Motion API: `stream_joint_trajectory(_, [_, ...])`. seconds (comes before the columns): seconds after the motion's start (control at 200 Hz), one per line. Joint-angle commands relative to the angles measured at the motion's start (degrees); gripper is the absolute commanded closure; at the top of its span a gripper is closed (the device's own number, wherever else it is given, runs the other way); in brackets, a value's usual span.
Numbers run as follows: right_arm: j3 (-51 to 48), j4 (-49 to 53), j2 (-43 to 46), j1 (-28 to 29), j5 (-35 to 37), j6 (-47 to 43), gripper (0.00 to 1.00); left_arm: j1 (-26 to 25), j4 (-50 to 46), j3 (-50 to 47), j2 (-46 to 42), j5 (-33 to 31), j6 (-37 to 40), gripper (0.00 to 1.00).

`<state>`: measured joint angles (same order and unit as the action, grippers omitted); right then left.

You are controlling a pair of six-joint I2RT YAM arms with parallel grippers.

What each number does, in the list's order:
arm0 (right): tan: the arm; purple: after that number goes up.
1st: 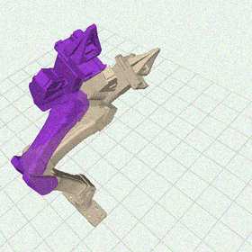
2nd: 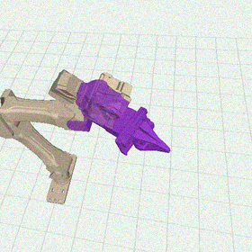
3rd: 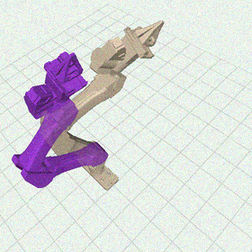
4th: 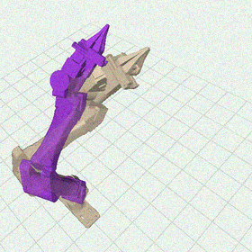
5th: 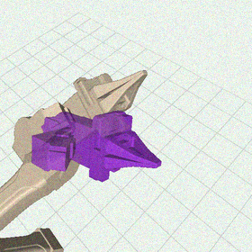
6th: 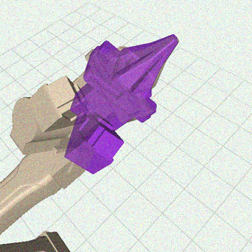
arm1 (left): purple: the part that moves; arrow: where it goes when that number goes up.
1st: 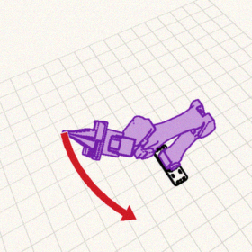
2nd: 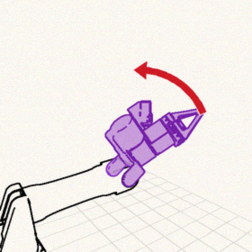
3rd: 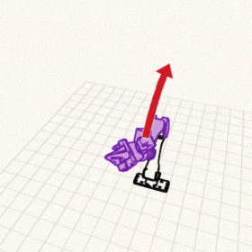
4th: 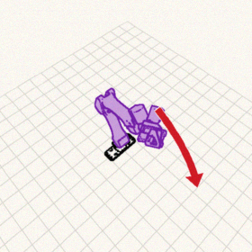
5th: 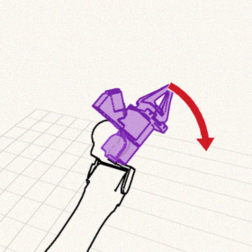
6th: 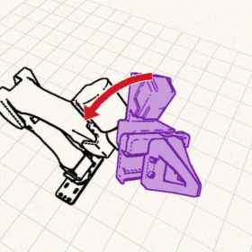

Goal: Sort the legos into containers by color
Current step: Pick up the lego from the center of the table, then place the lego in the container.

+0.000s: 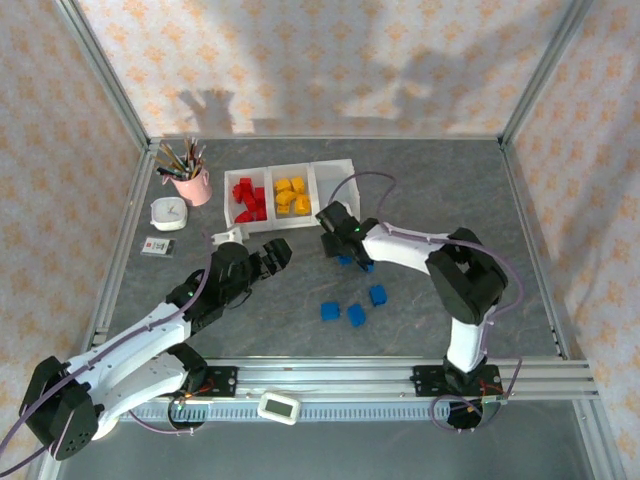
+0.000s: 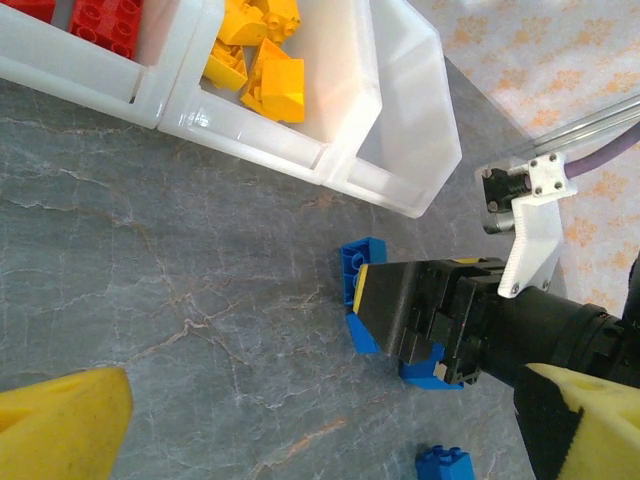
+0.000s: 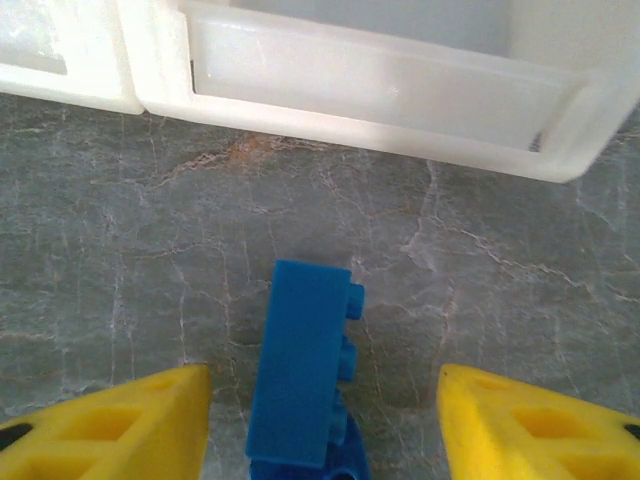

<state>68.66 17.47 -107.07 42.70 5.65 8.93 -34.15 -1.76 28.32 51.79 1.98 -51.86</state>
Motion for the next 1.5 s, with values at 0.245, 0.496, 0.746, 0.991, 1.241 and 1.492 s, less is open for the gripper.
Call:
stream_joint_trajectory(0.245, [4.59,-1.39,-4.53,-0.59,2.4,-0.96,0.52,-0.55,1.62,-0.72,0.15,-2.35,-0.74,0.01])
stream_joint_trajectory(0.496, [5.23,-1.82,-5.92,-0.77,2.3,-0.84,0.61,-0.56,0.8,-0.42,-0.11,-2.3,-0.53,0.01])
stream_joint_trajectory(0.746, [4.6,-2.01,-3.19,-0.77,-0.08,-1.1,0.75,-0.52,0.81,-0.2,-0.28,-1.89,-0.48,0.01])
stream_joint_trajectory(0.991, [5.26,-1.61,3.09,-1.03,-1.43,-1.28,0.78,-0.51,-0.34,2.07,0.63,-1.71,1.43,0.01])
stream_joint_trajectory(1.241, [12.03,-0.73,0.28,-5.2,-0.02,-0.78,0.78,-0.48,-1.5,6.99,4.69,-2.31,4.76,0.01])
stream_joint_trajectory(1.492, [23.63,-1.01,-9.96,-8.74,-0.62,-1.8,0.8,-0.4,-1.93,11.32,10.0,-4.02,6.85,0.01])
